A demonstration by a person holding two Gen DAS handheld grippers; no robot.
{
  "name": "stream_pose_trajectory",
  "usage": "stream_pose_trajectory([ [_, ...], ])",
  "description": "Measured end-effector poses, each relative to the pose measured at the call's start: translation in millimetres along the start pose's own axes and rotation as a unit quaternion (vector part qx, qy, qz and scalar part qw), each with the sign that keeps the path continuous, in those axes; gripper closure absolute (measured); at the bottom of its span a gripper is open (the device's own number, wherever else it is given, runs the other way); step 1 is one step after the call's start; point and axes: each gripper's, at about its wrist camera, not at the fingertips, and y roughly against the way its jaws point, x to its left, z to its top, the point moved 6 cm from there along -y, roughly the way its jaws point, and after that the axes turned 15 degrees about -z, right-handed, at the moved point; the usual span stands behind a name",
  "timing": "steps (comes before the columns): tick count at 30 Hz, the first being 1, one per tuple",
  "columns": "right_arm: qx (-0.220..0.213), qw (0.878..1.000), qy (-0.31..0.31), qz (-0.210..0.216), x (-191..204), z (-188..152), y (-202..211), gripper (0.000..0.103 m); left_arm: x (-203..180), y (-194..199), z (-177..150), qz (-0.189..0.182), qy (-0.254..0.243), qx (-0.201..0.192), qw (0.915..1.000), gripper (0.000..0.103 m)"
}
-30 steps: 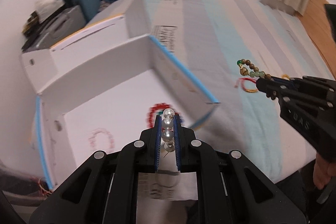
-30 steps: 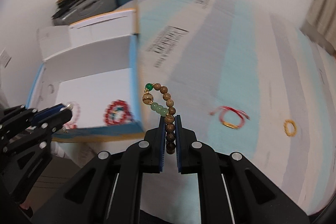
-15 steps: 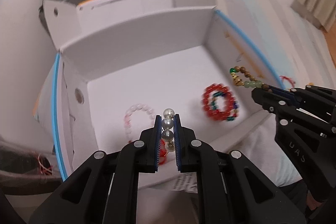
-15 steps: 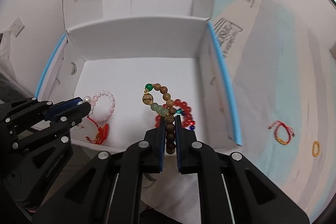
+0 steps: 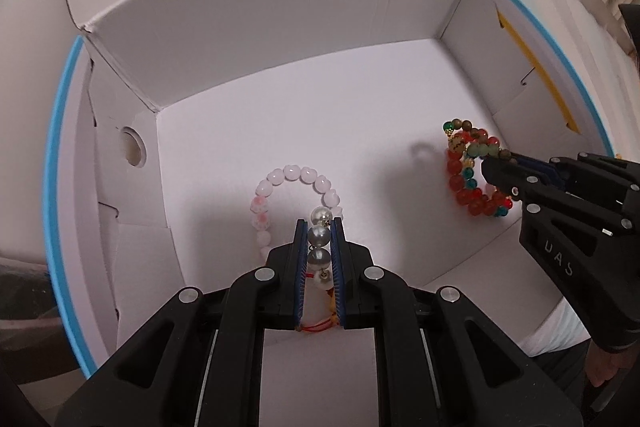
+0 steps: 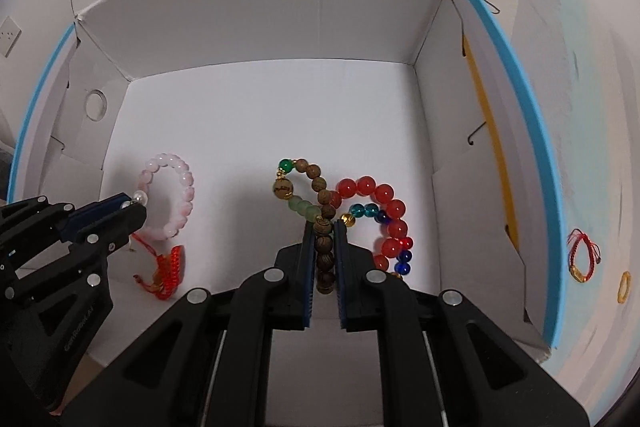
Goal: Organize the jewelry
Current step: 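Open both tools to drop the bracelets into the box, then move both open tools back over the remaining bed bracelets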
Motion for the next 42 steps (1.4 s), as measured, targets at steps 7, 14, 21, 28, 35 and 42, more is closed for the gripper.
stream_pose_trajectory([
  [7, -0.003, 1.0, 0.003, 0.0, 1.9, -3.2, -3.1, 0.087, -0.9, 2.5, -0.9, 0.006, 0.001, -0.006, 1.0, 0.089],
  [14, -0.028, 1.0, 0.002, 0.0, 1.0, -6.7, 10.6, 0.06, -9.1, 17.7, -5.8, 0.009, -0.01, -0.035, 0.9993, 0.057],
  [21, -0.06, 0.998, 0.003, -0.016, -5.8, -13.3, 40.9, 0.047, -17.6, 35.3, -7.5, 0.016, -0.015, -0.053, 0.9984, 0.048],
  [28, -0.077, 0.997, -0.016, -0.022, -29.4, -17.7, 62.2, 0.038, -32.0, 54.3, 2.7, 0.02, -0.021, -0.074, 0.9968, 0.037],
  [35, -0.088, 0.995, -0.043, -0.032, -66.9, -21.5, 78.6, 0.034, -62.9, 68.9, 7.9, 0.025, -0.041, -0.097, 0.9941, 0.02],
  [42, -0.094, 0.991, -0.084, -0.05, -124.6, -46.5, 92.3, 0.025, -114.9, 71.5, 10.4, 0.018, -0.065, -0.109, 0.9917, 0.006],
])
